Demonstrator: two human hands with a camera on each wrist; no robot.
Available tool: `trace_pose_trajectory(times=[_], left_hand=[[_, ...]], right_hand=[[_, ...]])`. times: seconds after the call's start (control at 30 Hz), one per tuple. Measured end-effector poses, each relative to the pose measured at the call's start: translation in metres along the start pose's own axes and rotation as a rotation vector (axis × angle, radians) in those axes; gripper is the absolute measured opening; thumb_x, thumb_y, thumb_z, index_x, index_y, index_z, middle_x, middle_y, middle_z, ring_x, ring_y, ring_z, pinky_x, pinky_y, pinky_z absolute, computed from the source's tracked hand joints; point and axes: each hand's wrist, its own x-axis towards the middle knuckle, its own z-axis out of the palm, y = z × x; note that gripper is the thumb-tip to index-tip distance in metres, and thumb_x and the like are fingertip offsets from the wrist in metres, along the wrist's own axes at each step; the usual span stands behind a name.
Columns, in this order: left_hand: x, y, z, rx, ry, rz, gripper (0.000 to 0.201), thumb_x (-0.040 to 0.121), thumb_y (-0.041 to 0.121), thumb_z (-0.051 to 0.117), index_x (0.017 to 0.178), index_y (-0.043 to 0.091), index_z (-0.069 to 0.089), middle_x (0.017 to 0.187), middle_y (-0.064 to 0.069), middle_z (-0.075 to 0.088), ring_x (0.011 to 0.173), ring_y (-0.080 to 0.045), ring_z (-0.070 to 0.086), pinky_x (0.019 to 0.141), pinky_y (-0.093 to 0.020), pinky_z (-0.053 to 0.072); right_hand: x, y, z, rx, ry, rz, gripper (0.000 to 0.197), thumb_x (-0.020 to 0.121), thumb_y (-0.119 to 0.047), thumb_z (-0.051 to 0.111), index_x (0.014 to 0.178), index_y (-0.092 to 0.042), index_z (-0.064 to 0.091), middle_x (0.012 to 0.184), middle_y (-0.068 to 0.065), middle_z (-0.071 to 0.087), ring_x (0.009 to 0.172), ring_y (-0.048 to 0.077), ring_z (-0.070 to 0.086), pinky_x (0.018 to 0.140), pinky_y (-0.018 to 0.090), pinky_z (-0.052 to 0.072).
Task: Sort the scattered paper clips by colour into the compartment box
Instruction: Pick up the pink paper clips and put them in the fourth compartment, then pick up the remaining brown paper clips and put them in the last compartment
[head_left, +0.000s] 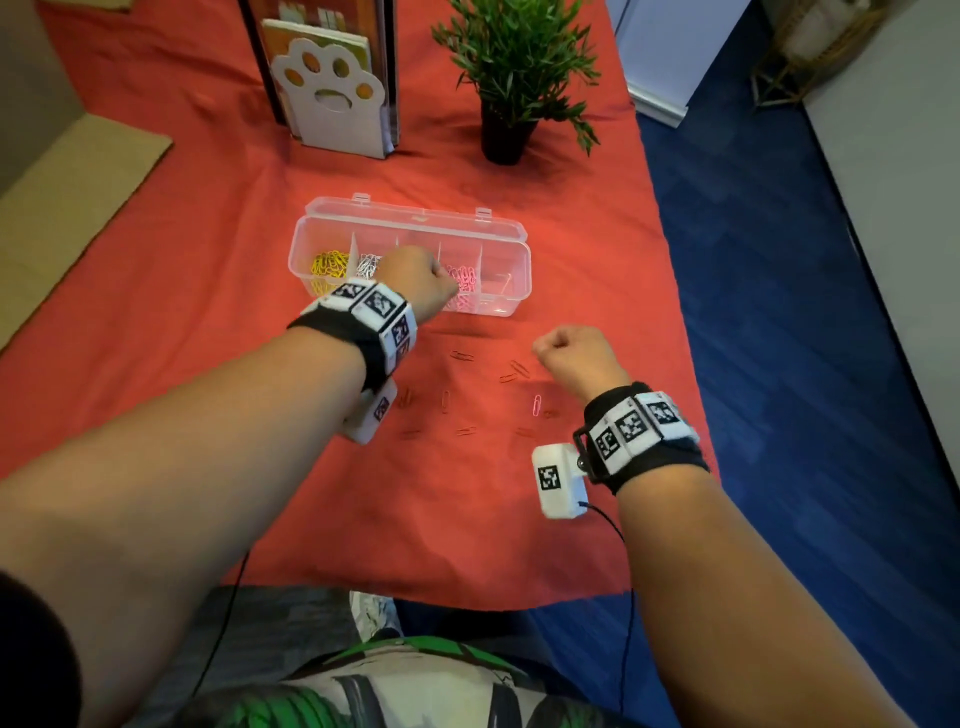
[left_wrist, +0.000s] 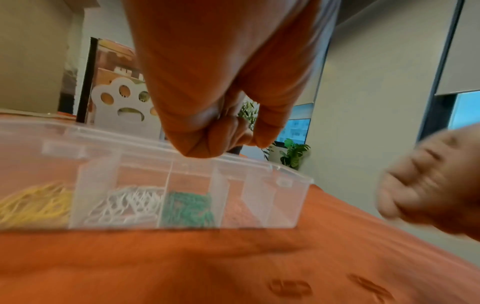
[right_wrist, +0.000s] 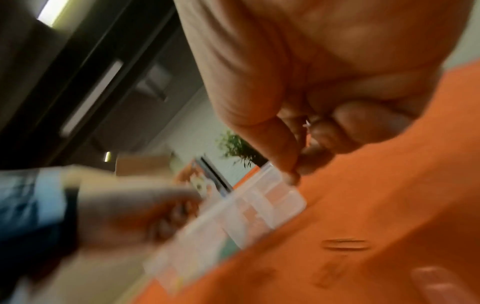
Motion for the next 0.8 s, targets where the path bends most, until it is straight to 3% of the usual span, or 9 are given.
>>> trace_pose_trajectory(times=[0.07, 0.17, 0.3, 0.4, 0.5, 0.57, 0.63, 0.7, 0.8], left_hand=[[0.013, 0.006, -0.003, 0.059, 0.020, 0.010, 0.033, 0.083, 0.015, 0.049, 0.051, 0.008, 0.042, 0.050, -0.005, 0.037, 0.051, -0.023, 0.041, 0.049, -0.026, 0.033], [0.023, 0.017, -0.004, 0.129, -0.005, 0.007, 0.036, 0.082, 0.015, 0.050, 0.049, 0.011, 0.037, 0.050, -0.005, 0.038, 0.058, -0.026, 0.046, 0.055, -0.029, 0.040], [0.031, 0.029, -0.001, 0.222, -0.062, -0.017, 0.032, 0.084, 0.019, 0.051, 0.054, 0.008, 0.045, 0.064, -0.010, 0.051, 0.067, -0.026, 0.050, 0.061, -0.031, 0.043], [0.033, 0.033, -0.001, 0.181, -0.106, -0.042, 0.021, 0.085, 0.017, 0.049, 0.086, 0.003, 0.064, 0.089, -0.015, 0.067, 0.077, -0.028, 0.059, 0.066, -0.032, 0.049], [0.037, 0.034, -0.006, 0.015, -0.120, -0.115, 0.029, 0.089, 0.014, 0.042, 0.111, 0.002, 0.055, 0.111, -0.015, 0.062, 0.095, -0.031, 0.061, 0.073, -0.035, 0.049], [0.039, 0.033, -0.011, -0.087, -0.118, -0.129, 0.017, 0.091, 0.014, 0.041, 0.094, 0.005, 0.055, 0.114, -0.019, 0.062, 0.089, -0.028, 0.058, 0.077, -0.036, 0.051], [0.040, 0.029, -0.014, -0.154, -0.100, -0.126, 0.020, 0.090, 0.014, 0.043, 0.072, 0.016, 0.050, 0.115, -0.020, 0.063, 0.086, -0.025, 0.056, 0.088, -0.039, 0.053], [0.038, 0.024, -0.018, -0.214, -0.069, -0.137, 0.016, 0.089, 0.016, 0.045, 0.075, 0.017, 0.052, 0.107, -0.016, 0.065, 0.094, -0.028, 0.061, 0.091, -0.042, 0.052], [0.033, 0.016, -0.026, -0.302, -0.024, -0.151, 0.014, 0.086, 0.014, 0.045, 0.086, 0.017, 0.058, 0.095, -0.009, 0.061, 0.094, -0.027, 0.061, 0.091, -0.042, 0.052]], right_hand=[[-0.002, 0.007, 0.006, -0.334, -0.060, 0.035, 0.025, 0.087, -0.024, 0.053, 0.095, -0.005, 0.066, 0.103, 0.016, 0.067, 0.101, 0.031, 0.062, 0.087, 0.033, 0.048], [-0.010, 0.015, 0.019, -0.574, -0.080, 0.067, 0.037, 0.087, -0.032, 0.056, 0.108, -0.003, 0.062, 0.115, 0.019, 0.063, 0.109, 0.035, 0.059, 0.089, 0.036, 0.049], [-0.013, 0.019, 0.030, -0.672, -0.087, 0.023, 0.033, 0.084, -0.010, 0.044, 0.112, -0.003, 0.060, 0.118, 0.020, 0.059, 0.109, 0.035, 0.058, 0.089, 0.038, 0.049], [-0.007, 0.016, 0.027, -0.597, -0.106, 0.034, 0.034, 0.086, -0.014, 0.045, 0.114, 0.000, 0.058, 0.122, 0.021, 0.057, 0.112, 0.035, 0.057, 0.092, 0.036, 0.047], [0.002, 0.010, 0.019, -0.413, -0.122, 0.025, 0.027, 0.090, -0.018, 0.046, 0.109, -0.003, 0.058, 0.114, 0.018, 0.061, 0.110, 0.033, 0.057, 0.090, 0.033, 0.045], [0.007, 0.005, 0.013, -0.200, -0.094, 0.013, 0.011, 0.090, -0.020, 0.049, 0.089, -0.013, 0.056, 0.086, 0.007, 0.062, 0.094, 0.029, 0.060, 0.082, 0.031, 0.046], [0.012, -0.004, 0.008, -0.018, -0.041, -0.006, 0.016, 0.087, -0.023, 0.053, 0.072, -0.020, 0.050, 0.068, -0.005, 0.054, 0.079, 0.021, 0.057, 0.072, 0.028, 0.045], [0.019, -0.017, 0.005, 0.108, -0.002, -0.019, 0.018, 0.084, -0.022, 0.056, 0.068, -0.023, 0.049, 0.067, -0.007, 0.054, 0.073, 0.018, 0.054, 0.069, 0.028, 0.043], [0.028, -0.043, 0.003, 0.217, 0.020, -0.044, 0.015, 0.081, -0.018, 0.057, 0.068, -0.022, 0.050, 0.072, 0.001, 0.059, 0.072, 0.019, 0.057, 0.072, 0.041, 0.053]])
